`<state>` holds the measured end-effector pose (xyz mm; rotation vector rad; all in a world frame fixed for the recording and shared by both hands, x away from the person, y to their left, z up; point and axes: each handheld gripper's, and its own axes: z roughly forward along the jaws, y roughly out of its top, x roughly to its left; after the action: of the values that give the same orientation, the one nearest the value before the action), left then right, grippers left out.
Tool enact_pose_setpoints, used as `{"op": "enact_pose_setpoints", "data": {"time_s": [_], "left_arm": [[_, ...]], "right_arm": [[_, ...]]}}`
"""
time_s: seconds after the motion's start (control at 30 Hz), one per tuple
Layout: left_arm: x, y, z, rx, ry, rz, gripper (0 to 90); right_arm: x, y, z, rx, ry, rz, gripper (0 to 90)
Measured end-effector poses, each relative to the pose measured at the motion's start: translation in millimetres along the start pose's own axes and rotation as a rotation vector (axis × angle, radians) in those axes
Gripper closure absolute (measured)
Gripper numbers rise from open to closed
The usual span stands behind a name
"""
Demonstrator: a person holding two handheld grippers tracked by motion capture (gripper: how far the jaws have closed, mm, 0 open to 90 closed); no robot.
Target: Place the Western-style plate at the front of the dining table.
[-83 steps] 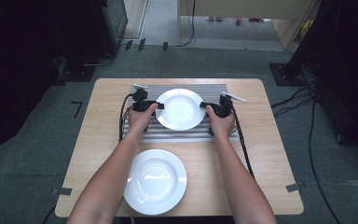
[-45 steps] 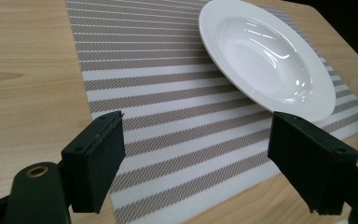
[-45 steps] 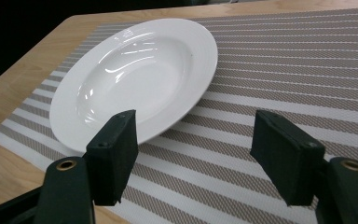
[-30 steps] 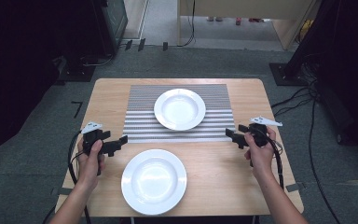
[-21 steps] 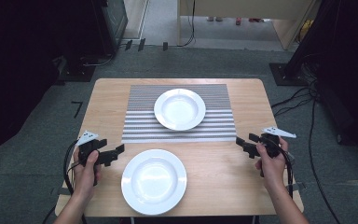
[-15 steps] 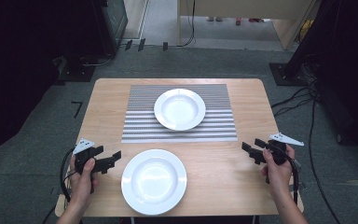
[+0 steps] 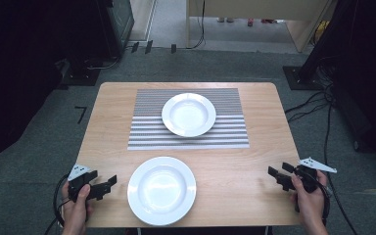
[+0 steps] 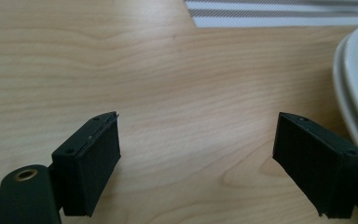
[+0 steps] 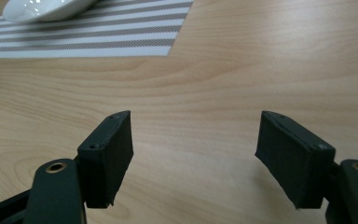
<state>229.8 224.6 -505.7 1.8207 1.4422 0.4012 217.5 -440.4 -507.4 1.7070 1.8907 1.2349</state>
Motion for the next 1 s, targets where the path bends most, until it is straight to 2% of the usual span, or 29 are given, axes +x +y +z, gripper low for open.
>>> {"op": "enact_pose_setpoints", "data": {"time_s": [0.23,0.4,0.57,0.6,0.77,0.87,0.9,1.0], "left_arm": [[10.9,-12.5,-9.9,0.015,0.037,-0.005,14.7],[14.2,-17.0,-13.6,0.012,0.071,0.014,14.7],[14.5,-20.9,-15.8,0.006,0.091,0.033,14.7],[14.6,-21.5,-16.0,0.003,0.092,0.033,14.6],[14.4,-22.9,-15.0,-0.016,0.086,0.024,13.5],[9.8,-25.0,-12.6,-0.022,0.124,0.058,13.5],[4.7,-25.4,-10.1,-0.006,0.162,0.099,13.5],[2.2,-25.5,-8.9,0.005,0.180,0.120,13.4]], "right_arm": [[-12.1,-19.0,-13.0,0.033,-0.047,-0.002,26.9],[-18.3,-27.1,-20.2,0.035,-0.076,-0.003,26.8],[-16.9,-30.4,-22.2,0.033,-0.096,-0.036,26.5],[-14.2,-31.8,-21.5,0.033,-0.117,-0.056,26.5],[-11.4,-33.2,-19.8,0.018,-0.135,-0.047,24.5],[-8.6,-33.4,-18.5,0.024,-0.152,-0.065,23.5],[-6.3,-33.7,-17.7,0.030,-0.164,-0.069,21.8],[-4.0,-33.8,-16.4,0.037,-0.175,-0.086,20.5]]}}
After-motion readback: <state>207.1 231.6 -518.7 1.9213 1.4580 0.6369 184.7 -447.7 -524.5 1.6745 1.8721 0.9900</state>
